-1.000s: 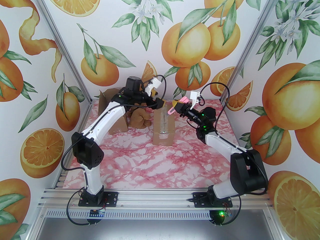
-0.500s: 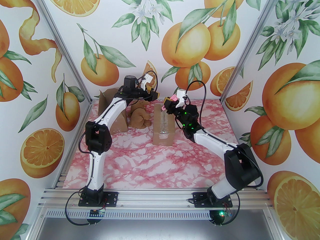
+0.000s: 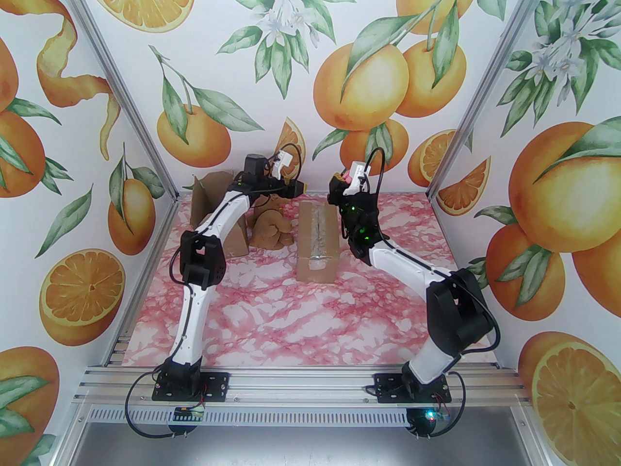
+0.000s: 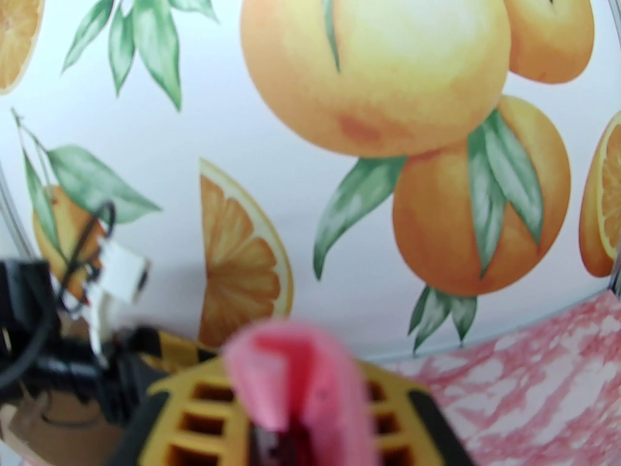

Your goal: Unpack the express box

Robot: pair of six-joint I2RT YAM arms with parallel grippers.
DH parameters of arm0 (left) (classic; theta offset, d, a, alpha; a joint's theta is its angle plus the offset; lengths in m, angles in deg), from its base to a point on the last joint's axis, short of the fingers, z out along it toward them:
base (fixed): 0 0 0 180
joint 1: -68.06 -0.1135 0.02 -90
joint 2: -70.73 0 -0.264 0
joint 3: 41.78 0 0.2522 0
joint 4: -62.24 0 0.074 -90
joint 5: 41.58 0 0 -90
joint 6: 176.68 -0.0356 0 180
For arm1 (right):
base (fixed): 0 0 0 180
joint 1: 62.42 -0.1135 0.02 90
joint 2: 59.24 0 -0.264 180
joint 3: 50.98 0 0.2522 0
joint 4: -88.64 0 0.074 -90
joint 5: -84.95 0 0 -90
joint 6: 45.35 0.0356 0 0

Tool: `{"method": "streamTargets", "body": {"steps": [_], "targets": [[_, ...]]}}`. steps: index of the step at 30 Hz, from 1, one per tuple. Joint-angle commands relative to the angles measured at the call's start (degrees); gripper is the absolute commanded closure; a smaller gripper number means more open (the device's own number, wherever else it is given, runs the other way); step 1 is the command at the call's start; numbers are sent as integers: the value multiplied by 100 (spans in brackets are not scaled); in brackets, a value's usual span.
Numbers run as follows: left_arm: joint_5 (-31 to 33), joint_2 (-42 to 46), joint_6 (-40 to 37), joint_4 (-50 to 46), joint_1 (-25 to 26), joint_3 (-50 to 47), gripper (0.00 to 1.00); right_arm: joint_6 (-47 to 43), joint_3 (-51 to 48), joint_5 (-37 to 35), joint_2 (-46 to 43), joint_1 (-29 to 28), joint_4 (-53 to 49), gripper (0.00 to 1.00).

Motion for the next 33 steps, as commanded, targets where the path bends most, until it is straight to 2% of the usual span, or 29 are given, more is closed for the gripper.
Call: {"method": "streamTargets", "body": {"steps": [1,6,14,19,23,25,28,33], "targets": [[-527,-88,305,416,54,44,17,-12,418,-234,266,-5,-257,100],[-1100,23,648,947,72,-362,20,177,663,-864,286,17,-1172,100],[-1547,408,558,942,67,-1156,26,274,860,-399,268,102,-1532,100],[-1252,1072,181,714,70,-1933,29,403,944,-288,190,97,-1741,100],[-806,1513,143,713,68,-2411,26,563,1236,-129,150,-26,-2335,100],[-614,1649,218,763,69,-2563,26,514,1156,-112,142,-163,-2115,100],[-482,1810,257,651,82,-2660,26,379,1152,-490,244,-393,-2041,100],[-82,2217,-634,-1,120,-2922,22,196,1298,-1381,492,-712,-2113,100]]}}
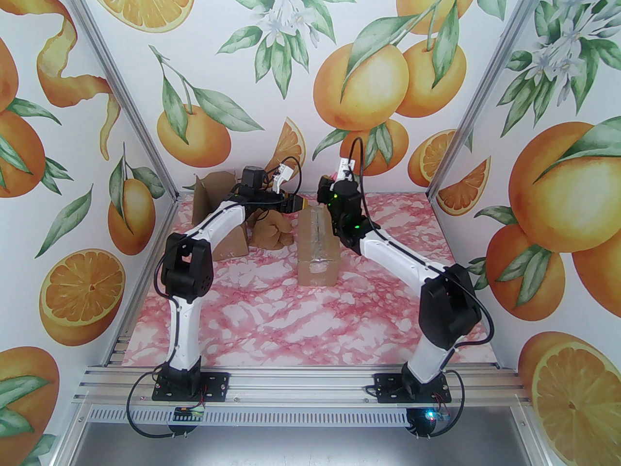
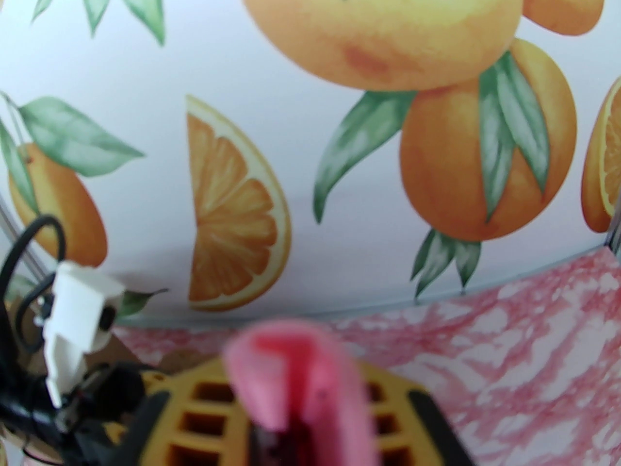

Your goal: Unpack the express box

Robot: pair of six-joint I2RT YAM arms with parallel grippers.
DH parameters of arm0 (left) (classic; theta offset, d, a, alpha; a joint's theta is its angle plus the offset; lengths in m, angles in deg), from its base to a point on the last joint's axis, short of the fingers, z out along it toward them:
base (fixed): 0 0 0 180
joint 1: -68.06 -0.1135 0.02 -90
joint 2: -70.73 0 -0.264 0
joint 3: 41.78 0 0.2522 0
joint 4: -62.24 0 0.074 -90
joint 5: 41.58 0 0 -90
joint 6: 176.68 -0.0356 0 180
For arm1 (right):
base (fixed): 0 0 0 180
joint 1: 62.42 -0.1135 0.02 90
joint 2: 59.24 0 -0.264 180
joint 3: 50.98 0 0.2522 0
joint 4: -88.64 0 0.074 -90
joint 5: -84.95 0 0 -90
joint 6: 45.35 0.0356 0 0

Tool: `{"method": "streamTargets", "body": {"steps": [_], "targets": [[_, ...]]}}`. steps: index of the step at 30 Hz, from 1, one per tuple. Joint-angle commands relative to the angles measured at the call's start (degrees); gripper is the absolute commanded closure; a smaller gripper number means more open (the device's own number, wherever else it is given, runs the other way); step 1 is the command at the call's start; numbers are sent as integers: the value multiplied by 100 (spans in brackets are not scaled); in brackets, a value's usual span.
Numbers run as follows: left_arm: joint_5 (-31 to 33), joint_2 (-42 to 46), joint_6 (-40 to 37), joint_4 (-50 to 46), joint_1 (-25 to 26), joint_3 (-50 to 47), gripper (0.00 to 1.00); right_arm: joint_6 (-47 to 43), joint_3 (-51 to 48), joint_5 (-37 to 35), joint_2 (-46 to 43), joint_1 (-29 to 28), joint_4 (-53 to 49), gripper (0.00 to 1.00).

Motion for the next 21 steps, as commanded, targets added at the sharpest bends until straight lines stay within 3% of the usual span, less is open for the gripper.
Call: {"method": "streamTargets", "body": {"steps": [1,5,11,21], "targets": [[341,536,-726,-505,37,-318,21,-133,179,-782,226,-155,65,100],[347,1011,-1316,-687,74,-871,23,-262,415,-1131,516,-256,-25,100],[551,1210,-1295,-776,264,-1251,24,-439,349,-1441,726,-281,378,100],[329,576,-383,-501,285,-942,30,-906,298,-1504,913,-260,991,100]]}}
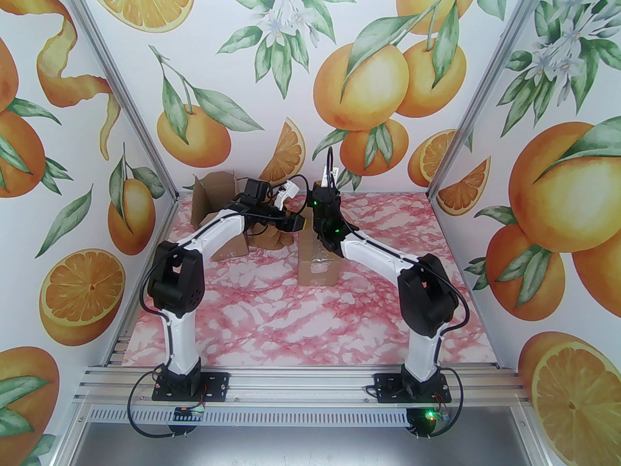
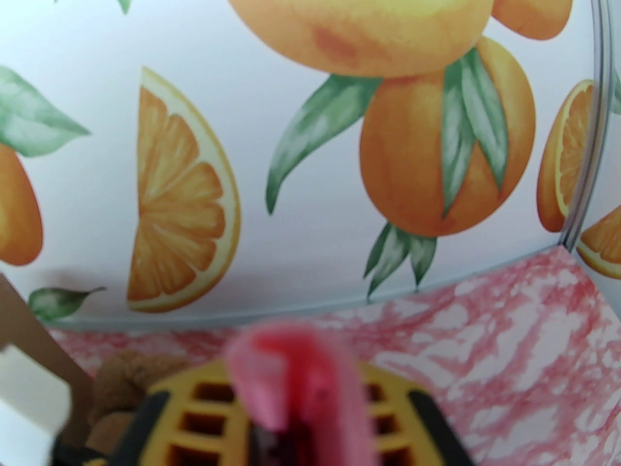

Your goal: Unpack the express box

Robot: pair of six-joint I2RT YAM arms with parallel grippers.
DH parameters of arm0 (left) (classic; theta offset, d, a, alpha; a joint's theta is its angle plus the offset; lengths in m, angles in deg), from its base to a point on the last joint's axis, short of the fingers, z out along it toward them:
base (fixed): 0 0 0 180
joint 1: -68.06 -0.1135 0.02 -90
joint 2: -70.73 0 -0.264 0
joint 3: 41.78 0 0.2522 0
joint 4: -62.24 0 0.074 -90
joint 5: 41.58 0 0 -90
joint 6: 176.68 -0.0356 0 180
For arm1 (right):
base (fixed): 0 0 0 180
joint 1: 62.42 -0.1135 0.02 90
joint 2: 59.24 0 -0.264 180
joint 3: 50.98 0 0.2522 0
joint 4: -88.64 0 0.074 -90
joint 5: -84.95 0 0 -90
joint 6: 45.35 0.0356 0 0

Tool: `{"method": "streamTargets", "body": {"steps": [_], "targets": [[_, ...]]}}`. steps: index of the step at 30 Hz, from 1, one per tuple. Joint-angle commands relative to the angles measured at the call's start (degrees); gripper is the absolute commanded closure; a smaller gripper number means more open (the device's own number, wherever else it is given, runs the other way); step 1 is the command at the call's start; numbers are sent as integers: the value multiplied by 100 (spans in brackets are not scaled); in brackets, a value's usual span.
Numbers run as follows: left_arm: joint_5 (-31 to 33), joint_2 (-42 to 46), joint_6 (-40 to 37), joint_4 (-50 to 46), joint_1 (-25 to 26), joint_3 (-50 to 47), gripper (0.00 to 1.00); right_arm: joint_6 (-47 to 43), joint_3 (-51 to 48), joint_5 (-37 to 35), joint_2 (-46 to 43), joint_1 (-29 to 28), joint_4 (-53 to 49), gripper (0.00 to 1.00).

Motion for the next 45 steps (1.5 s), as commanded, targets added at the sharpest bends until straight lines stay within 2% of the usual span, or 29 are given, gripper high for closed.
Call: {"method": "streamTargets", "body": {"steps": [1,18,34,37,40,42,45], "targets": [[-82,-178,314,206,-35,135,31,-248,83,-153,200,-6,409,100],[-198,-360,606,354,-43,-75,40,-237,2,181,377,163,760,100],[-51,-281,1158,659,-43,-386,44,-424,-153,-345,262,5,557,100],[14,-136,1106,857,-53,-512,38,-387,-229,-404,208,-2,587,100],[29,173,786,1087,-101,-619,29,-380,-243,-414,152,2,583,100],[-21,447,592,1358,-162,-764,26,-372,-146,-461,144,15,397,100],[-12,1011,-134,1676,-156,-1194,19,-339,-90,-480,158,19,273,100]]}}
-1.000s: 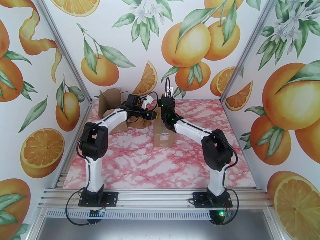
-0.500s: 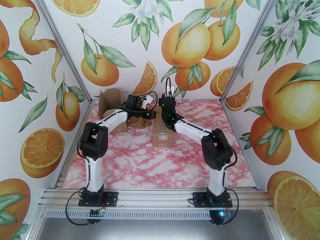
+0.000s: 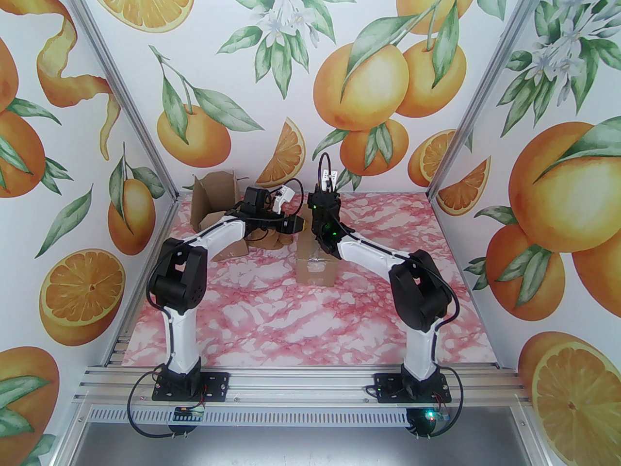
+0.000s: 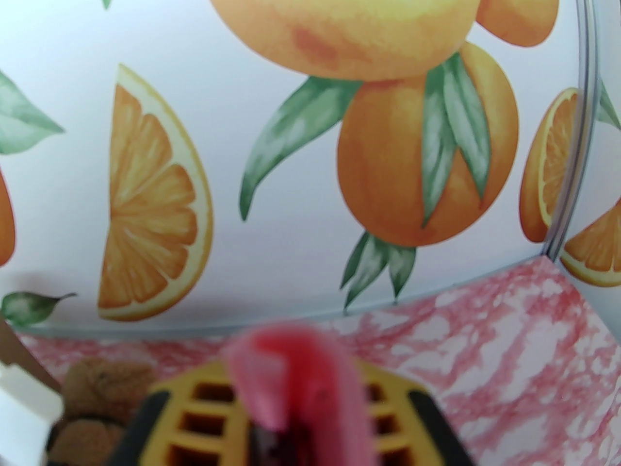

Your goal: Unpack the express box

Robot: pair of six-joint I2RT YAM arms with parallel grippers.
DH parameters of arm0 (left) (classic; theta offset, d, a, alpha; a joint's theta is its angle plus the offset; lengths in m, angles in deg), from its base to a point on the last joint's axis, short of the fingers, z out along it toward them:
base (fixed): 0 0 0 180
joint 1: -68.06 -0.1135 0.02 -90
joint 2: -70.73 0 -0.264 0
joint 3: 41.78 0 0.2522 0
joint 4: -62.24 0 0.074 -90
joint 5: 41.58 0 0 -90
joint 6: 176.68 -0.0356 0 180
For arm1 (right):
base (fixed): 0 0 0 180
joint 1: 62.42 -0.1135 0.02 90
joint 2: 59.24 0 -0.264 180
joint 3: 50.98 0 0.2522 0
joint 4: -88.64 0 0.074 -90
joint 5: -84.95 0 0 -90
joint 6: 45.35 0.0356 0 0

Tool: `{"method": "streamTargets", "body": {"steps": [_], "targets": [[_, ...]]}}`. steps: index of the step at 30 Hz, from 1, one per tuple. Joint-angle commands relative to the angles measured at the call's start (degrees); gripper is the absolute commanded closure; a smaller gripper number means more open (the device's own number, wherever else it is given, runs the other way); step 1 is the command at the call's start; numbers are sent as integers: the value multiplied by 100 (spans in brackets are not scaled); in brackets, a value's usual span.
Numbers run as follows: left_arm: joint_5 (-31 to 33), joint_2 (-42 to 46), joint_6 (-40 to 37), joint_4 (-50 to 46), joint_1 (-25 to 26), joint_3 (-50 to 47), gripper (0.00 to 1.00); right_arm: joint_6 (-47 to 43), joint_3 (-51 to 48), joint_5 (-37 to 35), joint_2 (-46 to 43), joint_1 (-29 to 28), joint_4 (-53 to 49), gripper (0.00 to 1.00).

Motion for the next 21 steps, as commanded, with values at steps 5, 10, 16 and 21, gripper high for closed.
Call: {"method": "streamTargets", "body": {"steps": [5,10,16,21], "targets": [[275,1914,-2850,1124,172,-1694,0,202,106,-61,-149,69,-521,100],[362,2650,-4362,1076,443,-2491,0,395,180,76,-180,159,-793,100],[260,2962,-5194,1404,867,-3148,0,394,171,130,-196,161,-893,100],[956,2949,-5840,2097,1291,-3550,0,386,141,113,-218,146,-965,100]]}}
